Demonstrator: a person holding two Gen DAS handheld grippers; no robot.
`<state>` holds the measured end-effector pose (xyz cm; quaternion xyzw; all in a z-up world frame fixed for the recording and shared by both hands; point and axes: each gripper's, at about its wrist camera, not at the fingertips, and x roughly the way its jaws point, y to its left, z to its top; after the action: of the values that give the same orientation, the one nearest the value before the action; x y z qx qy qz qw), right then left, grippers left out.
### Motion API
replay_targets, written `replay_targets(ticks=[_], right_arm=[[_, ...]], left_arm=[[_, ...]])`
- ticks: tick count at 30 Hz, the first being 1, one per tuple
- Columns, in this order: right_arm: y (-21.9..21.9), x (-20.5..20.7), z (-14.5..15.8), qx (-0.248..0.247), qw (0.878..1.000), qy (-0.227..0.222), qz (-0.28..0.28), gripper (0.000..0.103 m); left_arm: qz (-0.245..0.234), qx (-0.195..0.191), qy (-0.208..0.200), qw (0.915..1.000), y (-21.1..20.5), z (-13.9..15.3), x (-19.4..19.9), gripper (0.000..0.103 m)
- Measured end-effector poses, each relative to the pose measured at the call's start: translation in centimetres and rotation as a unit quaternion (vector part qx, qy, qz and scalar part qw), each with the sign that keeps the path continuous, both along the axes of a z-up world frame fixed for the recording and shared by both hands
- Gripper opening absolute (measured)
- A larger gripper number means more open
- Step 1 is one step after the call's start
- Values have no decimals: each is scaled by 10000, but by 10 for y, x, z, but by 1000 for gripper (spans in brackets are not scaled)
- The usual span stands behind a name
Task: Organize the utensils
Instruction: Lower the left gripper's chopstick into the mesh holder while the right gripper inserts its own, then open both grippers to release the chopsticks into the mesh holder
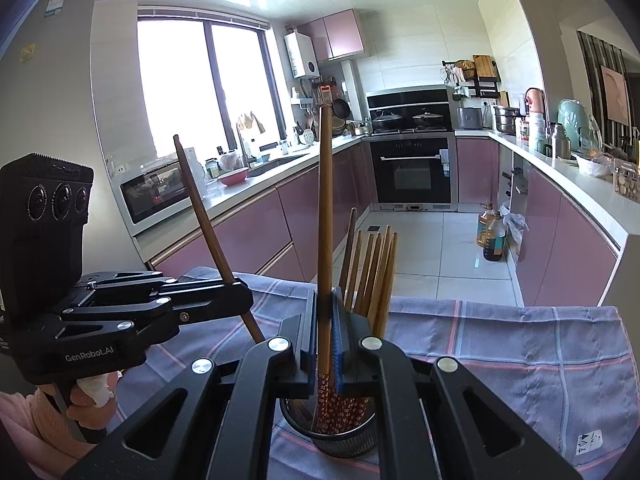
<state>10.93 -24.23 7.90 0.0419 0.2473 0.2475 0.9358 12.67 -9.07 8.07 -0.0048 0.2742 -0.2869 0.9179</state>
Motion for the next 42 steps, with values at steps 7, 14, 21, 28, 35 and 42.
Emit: replay_targets(ticks=[7, 14, 21, 28, 35, 42], right_arm=[[-3, 4, -7, 19, 10000, 90, -6, 6], [-5, 5, -13, 33, 9998, 173, -16, 6], [-5, 9, -25, -10, 9994, 337, -6, 6], [1, 15, -40, -104, 9984, 548, 55, 6], [5, 20, -47, -117, 9978, 643, 56, 6], [3, 27, -50, -79, 9975, 709, 3, 7]], left_arm=[[3, 49, 120, 9999, -2, -4, 7, 8], [-5, 91, 212, 9997, -4, -7, 18, 8], [-60, 218, 322, 9992, -10, -15, 20, 8], [-121, 393, 492, 9979, -17, -31, 29, 8], [-104, 417, 543, 9976, -19, -36, 39, 8], [-116, 439, 683, 9966, -22, -48, 52, 8]])
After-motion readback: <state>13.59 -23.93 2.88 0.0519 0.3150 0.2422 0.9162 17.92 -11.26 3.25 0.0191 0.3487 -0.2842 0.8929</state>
